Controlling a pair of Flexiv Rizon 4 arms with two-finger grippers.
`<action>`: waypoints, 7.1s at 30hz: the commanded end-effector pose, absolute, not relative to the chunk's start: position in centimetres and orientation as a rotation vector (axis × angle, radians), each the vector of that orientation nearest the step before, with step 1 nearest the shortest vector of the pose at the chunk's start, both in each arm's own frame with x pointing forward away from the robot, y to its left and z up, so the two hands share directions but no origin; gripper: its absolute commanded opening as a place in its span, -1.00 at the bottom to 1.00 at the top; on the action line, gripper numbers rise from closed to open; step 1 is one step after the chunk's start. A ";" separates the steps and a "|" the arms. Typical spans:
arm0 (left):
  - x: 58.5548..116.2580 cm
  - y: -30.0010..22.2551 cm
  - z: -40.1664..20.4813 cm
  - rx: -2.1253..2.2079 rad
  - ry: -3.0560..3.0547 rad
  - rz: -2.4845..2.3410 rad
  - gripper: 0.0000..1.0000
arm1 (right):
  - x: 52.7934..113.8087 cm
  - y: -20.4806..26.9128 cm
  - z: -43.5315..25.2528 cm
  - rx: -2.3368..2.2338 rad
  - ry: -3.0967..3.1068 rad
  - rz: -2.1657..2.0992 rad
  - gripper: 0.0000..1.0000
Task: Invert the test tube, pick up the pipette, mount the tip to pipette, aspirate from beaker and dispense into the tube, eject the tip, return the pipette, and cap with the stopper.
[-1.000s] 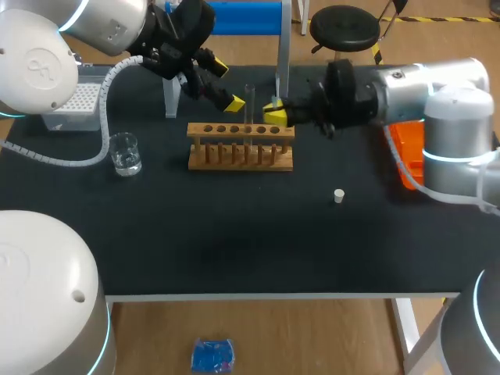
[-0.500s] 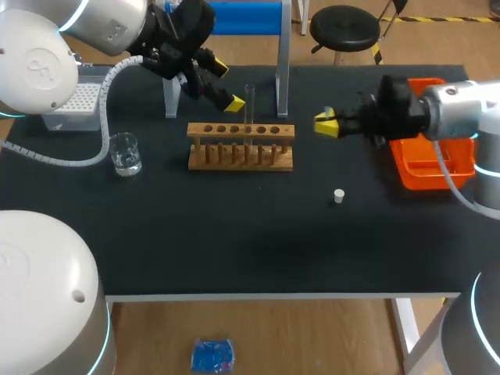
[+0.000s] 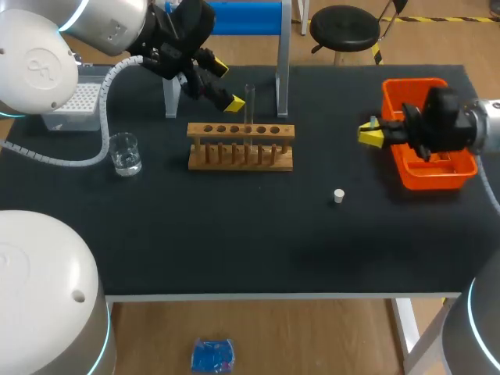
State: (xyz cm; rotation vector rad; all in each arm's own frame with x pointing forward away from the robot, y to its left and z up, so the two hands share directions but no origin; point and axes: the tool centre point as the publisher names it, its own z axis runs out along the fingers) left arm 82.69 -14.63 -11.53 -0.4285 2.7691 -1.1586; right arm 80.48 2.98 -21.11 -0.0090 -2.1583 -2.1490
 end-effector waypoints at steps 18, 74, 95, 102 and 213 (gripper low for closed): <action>82.7 -14.6 -11.5 -0.429 2.772 -1.155 1.00 | 79.8 1.1 -22.7 0.006 -2.132 -2.101 -1.00; 100.2 2.7 -16.0 -1.411 2.149 -0.858 1.00 | 79.8 1.1 -22.7 0.006 -2.132 -2.101 -1.00; 103.5 0.3 -17.1 -1.538 1.881 -0.818 1.00 | 79.8 1.1 -22.7 0.006 -2.132 -2.101 -1.00; 104.4 -0.7 -17.7 -1.544 1.798 -0.831 1.00 | 79.8 1.1 -22.7 0.006 -2.132 -2.101 -1.00; 117.1 -4.2 -21.0 -1.475 1.669 -1.031 0.31 | 79.8 1.1 -22.7 0.006 -2.132 -2.101 -1.00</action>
